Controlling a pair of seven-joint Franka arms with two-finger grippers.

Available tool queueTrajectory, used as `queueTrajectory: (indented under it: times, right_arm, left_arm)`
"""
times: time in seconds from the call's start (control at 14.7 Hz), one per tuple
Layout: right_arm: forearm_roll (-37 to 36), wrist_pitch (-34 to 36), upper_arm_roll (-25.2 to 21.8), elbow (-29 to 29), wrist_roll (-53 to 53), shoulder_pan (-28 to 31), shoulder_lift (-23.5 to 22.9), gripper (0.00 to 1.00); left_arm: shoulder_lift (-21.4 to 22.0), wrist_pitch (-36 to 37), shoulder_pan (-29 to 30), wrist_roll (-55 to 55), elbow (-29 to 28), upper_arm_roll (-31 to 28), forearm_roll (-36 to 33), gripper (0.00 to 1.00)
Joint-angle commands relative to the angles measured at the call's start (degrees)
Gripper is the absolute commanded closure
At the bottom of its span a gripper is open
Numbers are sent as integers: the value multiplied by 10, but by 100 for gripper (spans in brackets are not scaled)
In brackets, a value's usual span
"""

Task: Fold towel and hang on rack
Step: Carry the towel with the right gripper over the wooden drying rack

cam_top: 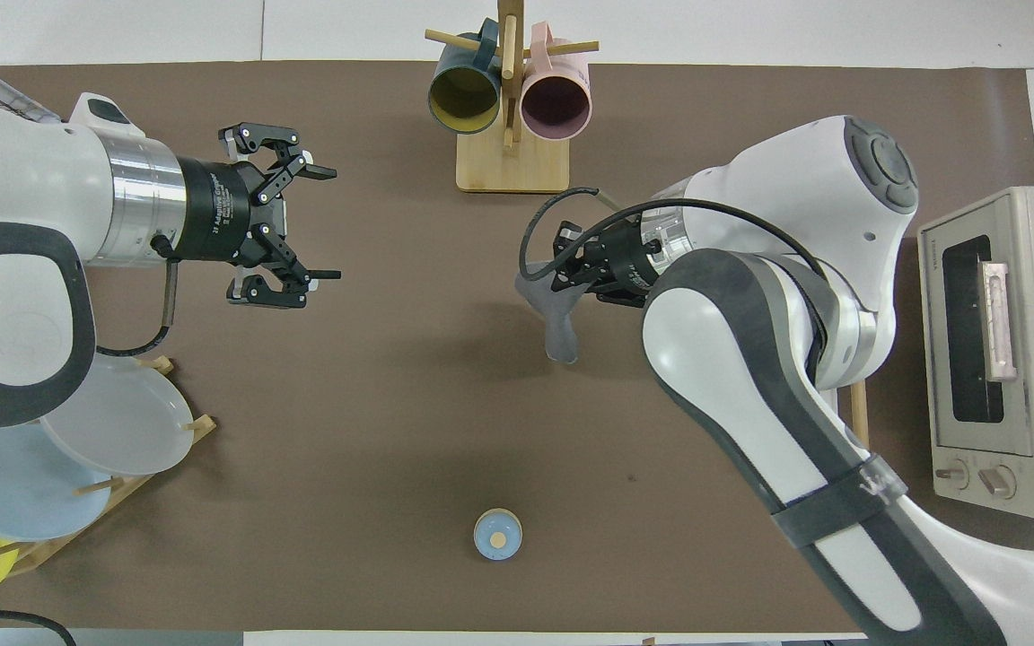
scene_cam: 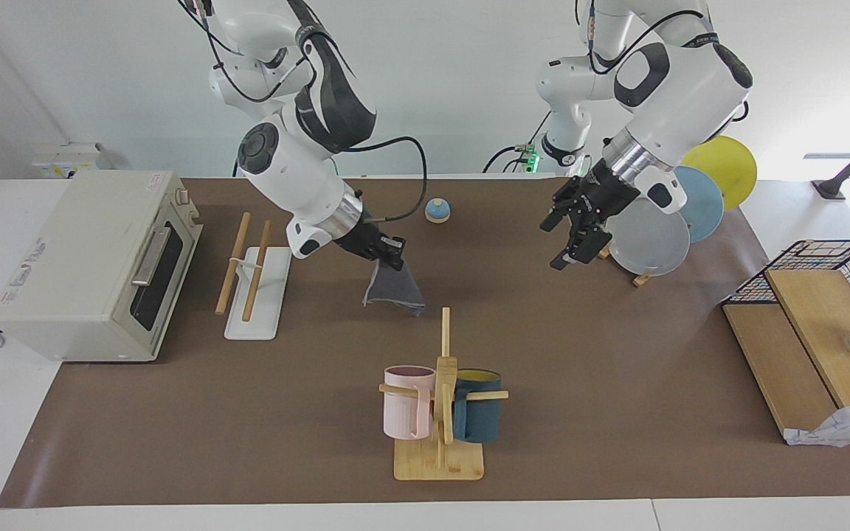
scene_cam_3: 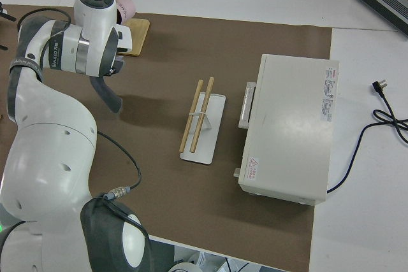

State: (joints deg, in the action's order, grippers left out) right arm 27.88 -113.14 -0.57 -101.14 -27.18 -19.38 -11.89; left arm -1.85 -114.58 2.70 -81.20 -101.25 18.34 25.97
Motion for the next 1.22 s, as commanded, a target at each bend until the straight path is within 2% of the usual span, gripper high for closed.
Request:
queueTrajectory:
  times: [0.0, 0.14, 0.27, 0.48, 0.81, 1.02, 1.15]
  right_arm:
    - [-75, 9, 7, -71, 62, 19, 51, 100]
    - [-104, 10, 7, -115, 100, 46, 74, 100]
    - [-140, 15, 7, -135, 160, 77, 94, 100]
    - [-216, 43, 7, -135, 228, 115, 115, 100]
    - [-271, 70, 7, -135, 314, 140, 137, 100]
    - [-305, 90, 7, -136, 339, 160, 155, 100]
    - [-312, 85, 7, -136, 374, 203, 155, 100]
  left_arm:
    - [19, 34, 50, 144, -9, 5, -34, 0]
    - [20, 45, 74, 246, -2, 5, -69, 0]
    - [20, 67, 92, 341, 14, 6, -115, 0]
    - [19, 115, 100, 502, 45, 5, -171, 0]
    - [16, 211, 92, 678, 91, 6, -252, 0]
    - [18, 288, 90, 777, 112, 6, -261, 0]
    - [25, 320, 79, 806, 105, 6, -259, 0]
